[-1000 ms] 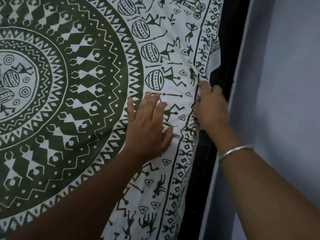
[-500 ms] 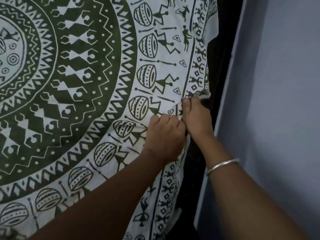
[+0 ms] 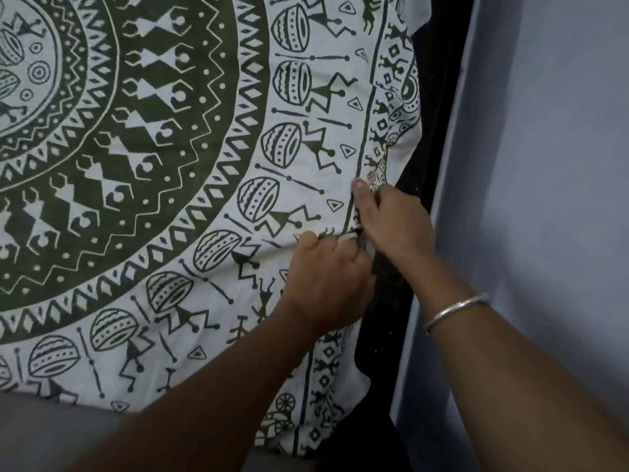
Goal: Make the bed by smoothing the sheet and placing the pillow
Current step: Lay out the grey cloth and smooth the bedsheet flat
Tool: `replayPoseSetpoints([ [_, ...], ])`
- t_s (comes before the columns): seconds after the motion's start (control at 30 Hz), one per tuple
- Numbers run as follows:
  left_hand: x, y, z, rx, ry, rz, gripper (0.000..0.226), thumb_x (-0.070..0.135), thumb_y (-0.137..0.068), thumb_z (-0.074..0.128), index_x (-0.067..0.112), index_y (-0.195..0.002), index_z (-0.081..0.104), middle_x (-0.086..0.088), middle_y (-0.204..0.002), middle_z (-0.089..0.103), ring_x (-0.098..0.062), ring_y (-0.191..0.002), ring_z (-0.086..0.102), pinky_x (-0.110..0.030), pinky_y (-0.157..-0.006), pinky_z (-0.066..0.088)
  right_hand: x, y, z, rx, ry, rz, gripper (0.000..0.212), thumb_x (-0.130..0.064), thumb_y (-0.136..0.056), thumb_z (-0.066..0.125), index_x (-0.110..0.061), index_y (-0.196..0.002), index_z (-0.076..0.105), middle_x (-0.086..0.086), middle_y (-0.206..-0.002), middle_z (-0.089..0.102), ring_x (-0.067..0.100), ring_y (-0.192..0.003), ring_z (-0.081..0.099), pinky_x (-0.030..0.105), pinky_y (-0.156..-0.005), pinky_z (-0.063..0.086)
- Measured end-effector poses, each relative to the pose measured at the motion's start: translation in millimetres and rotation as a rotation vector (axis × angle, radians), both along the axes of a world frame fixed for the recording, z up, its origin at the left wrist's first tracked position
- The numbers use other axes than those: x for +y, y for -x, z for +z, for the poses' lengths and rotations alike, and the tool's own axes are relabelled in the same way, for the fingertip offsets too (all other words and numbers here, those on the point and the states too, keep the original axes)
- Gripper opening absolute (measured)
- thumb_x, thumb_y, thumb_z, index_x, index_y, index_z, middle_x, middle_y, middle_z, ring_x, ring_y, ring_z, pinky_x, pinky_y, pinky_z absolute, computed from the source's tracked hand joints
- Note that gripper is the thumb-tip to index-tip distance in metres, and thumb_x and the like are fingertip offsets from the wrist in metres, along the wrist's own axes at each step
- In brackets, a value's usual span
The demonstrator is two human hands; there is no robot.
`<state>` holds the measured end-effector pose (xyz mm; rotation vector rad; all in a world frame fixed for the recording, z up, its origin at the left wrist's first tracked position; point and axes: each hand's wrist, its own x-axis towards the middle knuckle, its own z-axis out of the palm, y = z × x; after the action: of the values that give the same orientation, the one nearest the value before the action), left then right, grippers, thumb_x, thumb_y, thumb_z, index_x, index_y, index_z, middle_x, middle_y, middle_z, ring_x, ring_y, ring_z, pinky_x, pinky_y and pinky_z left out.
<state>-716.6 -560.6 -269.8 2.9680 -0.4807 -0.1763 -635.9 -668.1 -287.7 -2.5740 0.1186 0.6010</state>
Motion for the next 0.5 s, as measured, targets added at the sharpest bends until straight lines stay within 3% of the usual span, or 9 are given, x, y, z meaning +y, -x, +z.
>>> replayPoseSetpoints([
  [0.13,-9,16,0,0.146,-0.140,-0.035,0.016,0.020,-0.057,0.072,0.019,-0.053,0.056,0.002,-0.049,0.052,-0.017,-0.043,0.047,-0.026,-0.057,0.033,6,29,-9,0.027,-0.143,0.022,0.038,-0.050,-0.099,0.033,-0.015,-0.089,0.040,0.014,-0.089,0.062,0.033,-0.086,0.057,0.033,-0.066,0.036],
  [0.3,-20,18,12,0.179,0.002,-0.040,0.028,0.003,-0.042,0.076,0.011,-0.042,0.049,-0.005,-0.041,0.047,-0.017,-0.032,0.042,-0.018,-0.043,0.023,4,31,-4,-0.083,-0.059,0.043,0.033,-0.039,-0.103,0.031,-0.017,-0.082,0.043,0.011,-0.086,0.062,0.027,-0.079,0.052,0.032,-0.064,0.031],
  [0.4,-21,36,10,0.155,0.047,-0.081,0.025,0.008,-0.051,0.076,0.012,-0.048,0.051,-0.004,-0.047,0.049,-0.018,-0.037,0.043,-0.020,-0.045,0.022,6,33,-1,-0.127,-0.016,0.012,0.033,-0.038,-0.102,0.031,-0.016,-0.085,0.047,0.009,-0.085,0.062,0.029,-0.079,0.057,0.034,-0.063,0.037],
  [0.5,-13,46,6,0.051,0.099,-0.050,0.012,0.021,-0.070,0.064,0.015,-0.063,0.057,-0.002,-0.061,0.055,-0.020,-0.052,0.048,-0.028,-0.056,0.024,9,40,4,-0.214,0.029,0.050,0.034,-0.047,-0.099,0.033,-0.016,-0.091,0.044,0.003,-0.081,0.056,0.024,-0.071,0.052,0.032,-0.060,0.034],
])
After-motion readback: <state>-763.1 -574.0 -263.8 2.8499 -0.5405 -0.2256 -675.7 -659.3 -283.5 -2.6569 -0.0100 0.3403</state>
